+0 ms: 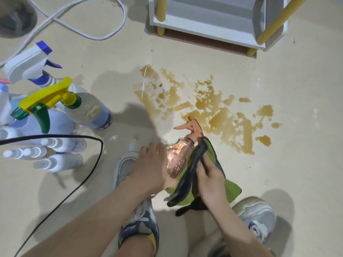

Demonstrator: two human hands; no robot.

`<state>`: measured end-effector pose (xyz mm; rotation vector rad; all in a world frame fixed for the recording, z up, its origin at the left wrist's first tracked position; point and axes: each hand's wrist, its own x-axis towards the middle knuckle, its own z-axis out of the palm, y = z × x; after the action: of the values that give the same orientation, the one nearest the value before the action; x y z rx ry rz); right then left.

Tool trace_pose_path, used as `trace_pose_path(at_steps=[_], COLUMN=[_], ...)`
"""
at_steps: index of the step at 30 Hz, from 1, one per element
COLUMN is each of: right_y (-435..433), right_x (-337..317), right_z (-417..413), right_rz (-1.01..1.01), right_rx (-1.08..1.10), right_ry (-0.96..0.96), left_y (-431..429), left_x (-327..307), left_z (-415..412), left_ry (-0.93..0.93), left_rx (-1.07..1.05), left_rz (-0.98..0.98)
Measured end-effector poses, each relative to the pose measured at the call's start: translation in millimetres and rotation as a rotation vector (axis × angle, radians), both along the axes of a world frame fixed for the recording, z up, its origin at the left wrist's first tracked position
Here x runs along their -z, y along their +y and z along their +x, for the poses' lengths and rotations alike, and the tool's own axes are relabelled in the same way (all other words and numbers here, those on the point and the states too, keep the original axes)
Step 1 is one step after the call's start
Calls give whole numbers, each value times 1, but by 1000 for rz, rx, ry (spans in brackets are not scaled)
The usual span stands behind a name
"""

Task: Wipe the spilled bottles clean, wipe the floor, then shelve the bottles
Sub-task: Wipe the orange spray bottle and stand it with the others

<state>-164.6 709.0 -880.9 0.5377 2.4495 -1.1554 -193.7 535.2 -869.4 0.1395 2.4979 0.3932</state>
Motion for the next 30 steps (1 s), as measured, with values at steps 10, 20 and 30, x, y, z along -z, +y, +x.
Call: trace_pose_path(at_steps=[10,20,30], right_y=[-50,-22,-46], right_x=[-25,-139,-201], right_z=[-69,-47,0], right_rz=[-648,-895,-173], right_rx=[594,367,-309], right_ry=[-248,128,540], left_y=[-26,11,-42], left_x=[-29,-123,-287], left_z=[-10,-40,-4], left_ry=[-470,-205,-283], left_rx=[-499,-365,-363], left_rz=[728,804,852])
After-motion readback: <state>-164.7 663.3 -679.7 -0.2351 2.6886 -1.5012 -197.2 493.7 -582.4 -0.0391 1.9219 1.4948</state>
